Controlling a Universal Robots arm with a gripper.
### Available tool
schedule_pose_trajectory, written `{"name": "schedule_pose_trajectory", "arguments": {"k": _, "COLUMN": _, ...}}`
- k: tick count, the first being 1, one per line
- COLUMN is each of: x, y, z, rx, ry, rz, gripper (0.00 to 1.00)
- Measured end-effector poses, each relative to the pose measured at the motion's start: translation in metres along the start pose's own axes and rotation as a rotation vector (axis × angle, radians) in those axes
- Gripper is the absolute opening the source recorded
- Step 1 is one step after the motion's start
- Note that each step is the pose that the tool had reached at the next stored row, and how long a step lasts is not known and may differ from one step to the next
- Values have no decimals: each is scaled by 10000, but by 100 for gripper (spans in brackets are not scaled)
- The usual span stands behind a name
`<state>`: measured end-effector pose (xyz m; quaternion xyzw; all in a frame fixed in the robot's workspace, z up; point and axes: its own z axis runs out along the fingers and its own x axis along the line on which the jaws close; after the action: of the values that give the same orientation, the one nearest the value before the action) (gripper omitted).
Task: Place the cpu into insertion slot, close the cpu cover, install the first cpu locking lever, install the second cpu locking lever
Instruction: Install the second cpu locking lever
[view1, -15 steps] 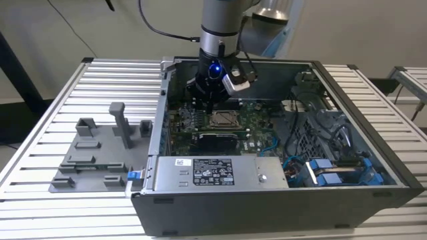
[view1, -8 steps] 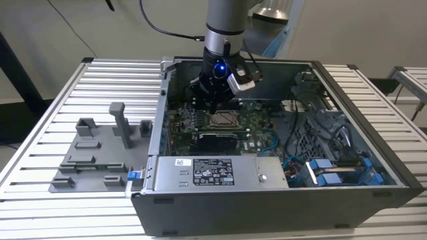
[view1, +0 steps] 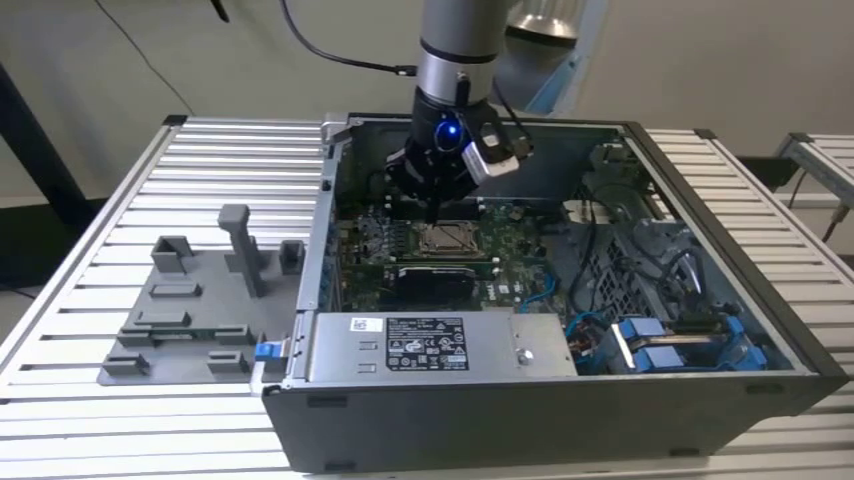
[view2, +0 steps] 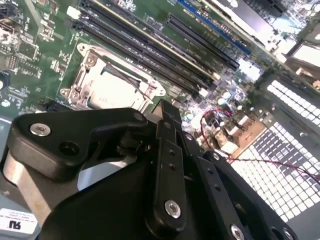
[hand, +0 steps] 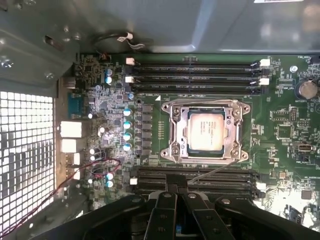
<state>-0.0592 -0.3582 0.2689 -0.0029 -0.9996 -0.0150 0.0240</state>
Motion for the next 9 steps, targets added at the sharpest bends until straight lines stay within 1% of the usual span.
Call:
{"name": "schedule_pose_trajectory", "arguments": {"k": 3, "x": -10, "y": -2, "z": 45, "rx": -28, "ry": -3, "rz": -2, "gripper": 11}}
{"name": "schedule_pose_trajectory", "arguments": {"k": 7, "x": -18, "y": -3, "z": 87, "rx": -61, "ry": -4, "rz": -2, "gripper": 11}}
{"name": "schedule_pose_trajectory", "arguments": {"k": 9, "x": -18, "y": -5, "z": 120, "rx": -65, "ry": 0, "rz": -2, "gripper": 11}}
